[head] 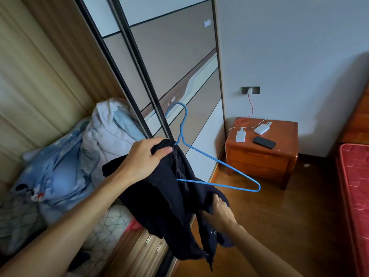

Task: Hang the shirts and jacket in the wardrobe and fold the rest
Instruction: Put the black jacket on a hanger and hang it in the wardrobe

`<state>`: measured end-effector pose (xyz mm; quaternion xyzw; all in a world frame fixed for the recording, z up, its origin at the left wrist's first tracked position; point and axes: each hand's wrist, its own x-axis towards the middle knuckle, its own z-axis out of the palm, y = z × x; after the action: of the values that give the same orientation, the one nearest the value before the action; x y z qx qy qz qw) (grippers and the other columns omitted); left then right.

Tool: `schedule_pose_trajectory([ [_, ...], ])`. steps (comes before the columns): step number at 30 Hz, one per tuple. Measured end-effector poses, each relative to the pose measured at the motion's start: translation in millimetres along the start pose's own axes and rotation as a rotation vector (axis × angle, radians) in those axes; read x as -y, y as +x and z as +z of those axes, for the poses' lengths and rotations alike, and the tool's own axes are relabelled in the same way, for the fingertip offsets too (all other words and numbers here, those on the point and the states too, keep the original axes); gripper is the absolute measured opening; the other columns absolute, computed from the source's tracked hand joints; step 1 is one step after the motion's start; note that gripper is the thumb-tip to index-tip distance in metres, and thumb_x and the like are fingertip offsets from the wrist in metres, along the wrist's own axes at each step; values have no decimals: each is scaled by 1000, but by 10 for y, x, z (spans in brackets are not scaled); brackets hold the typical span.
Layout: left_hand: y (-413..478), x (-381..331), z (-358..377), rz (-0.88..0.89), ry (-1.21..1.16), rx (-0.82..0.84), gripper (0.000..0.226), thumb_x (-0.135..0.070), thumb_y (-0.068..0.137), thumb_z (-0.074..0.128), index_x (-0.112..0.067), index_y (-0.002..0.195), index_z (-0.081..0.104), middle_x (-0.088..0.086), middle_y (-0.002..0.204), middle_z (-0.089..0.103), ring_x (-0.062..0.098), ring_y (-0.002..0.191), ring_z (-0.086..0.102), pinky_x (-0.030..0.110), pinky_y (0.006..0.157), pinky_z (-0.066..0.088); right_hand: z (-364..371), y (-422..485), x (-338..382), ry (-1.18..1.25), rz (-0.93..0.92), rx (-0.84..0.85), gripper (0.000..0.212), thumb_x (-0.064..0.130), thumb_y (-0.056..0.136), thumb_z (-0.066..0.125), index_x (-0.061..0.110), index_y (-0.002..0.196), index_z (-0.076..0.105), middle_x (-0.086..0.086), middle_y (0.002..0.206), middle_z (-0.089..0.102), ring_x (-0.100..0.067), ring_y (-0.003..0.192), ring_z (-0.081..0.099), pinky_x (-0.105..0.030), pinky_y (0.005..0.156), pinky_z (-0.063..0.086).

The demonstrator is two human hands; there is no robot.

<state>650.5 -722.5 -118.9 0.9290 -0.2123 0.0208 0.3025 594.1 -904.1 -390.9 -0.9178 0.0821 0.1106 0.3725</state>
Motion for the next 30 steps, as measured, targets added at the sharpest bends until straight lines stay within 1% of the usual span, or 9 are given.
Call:
schedule_pose_trajectory([
  [4,-109,87,-84,-53,-89,-53,16,-30,95,64,-27,108,73,-15,88,74,-1,85,66,23,79,52,-12,151,189,-168,-47,41,46,45,88,57,12,119,48,-9,124,59,-35,112,58,-41,84,46],
  [7,-166,189,-157,-66,-106,-38,14,-31,96,63,-30,105,73,-6,96,75,11,96,69,32,90,54,-26,230,249,-178,-80,43,21,23,95,46,10,112,48,-15,115,64,-39,105,61,-39,75,44],
  [13,-487,701,-401,-128,-72,-93,17,-32,95,65,-36,109,72,-20,106,74,-3,106,65,29,99,50,-1126,438,55,-340,-270,-43,29,26,98,47,14,123,53,-14,111,68,-38,103,64,-43,82,51],
  [16,-638,924,-419,-201,-11,-162,30,-37,92,67,-27,120,72,-14,115,72,6,115,64,37,105,48,-1593,481,267,-496,-365,-144,30,27,98,46,15,126,50,-12,113,69,-38,102,64,-48,81,52],
  [18,-673,991,-441,-219,-20,-228,33,-30,91,69,-20,123,71,-10,115,72,10,115,64,38,106,47,-1770,461,463,-511,-425,-198,27,27,99,44,16,122,54,-11,113,69,-37,101,64,-49,82,52],
  [20,-699,1027,-492,-236,-45,-284,28,-27,90,71,-23,118,73,-21,105,72,9,111,65,34,102,48,-1905,414,662,-498,-460,-214,26,29,101,41,16,117,56,-11,109,70,-35,97,65,-49,81,53],
  [22,-728,1046,-570,-263,-42,-341,19,-40,87,72,-43,105,73,-32,92,70,8,104,68,33,96,51,-2008,363,860,-487,-485,-222,27,30,102,41,14,112,59,-12,103,69,-35,92,65,-48,79,52],
  [25,-757,1123,-645,-326,-136,-402,17,-63,75,62,-60,90,68,-22,93,74,11,97,69,39,90,55,-2098,257,1185,-429,-528,-232,24,24,100,45,11,105,64,-12,98,69,-33,90,63,-41,75,49],
  [30,-829,1147,-598,-327,-139,-444,26,-44,88,68,-29,109,74,-11,95,75,17,98,69,40,89,54,-2127,13,1635,-293,-585,-202,22,17,98,48,6,96,67,-7,88,69,-24,81,61,-37,75,47],
])
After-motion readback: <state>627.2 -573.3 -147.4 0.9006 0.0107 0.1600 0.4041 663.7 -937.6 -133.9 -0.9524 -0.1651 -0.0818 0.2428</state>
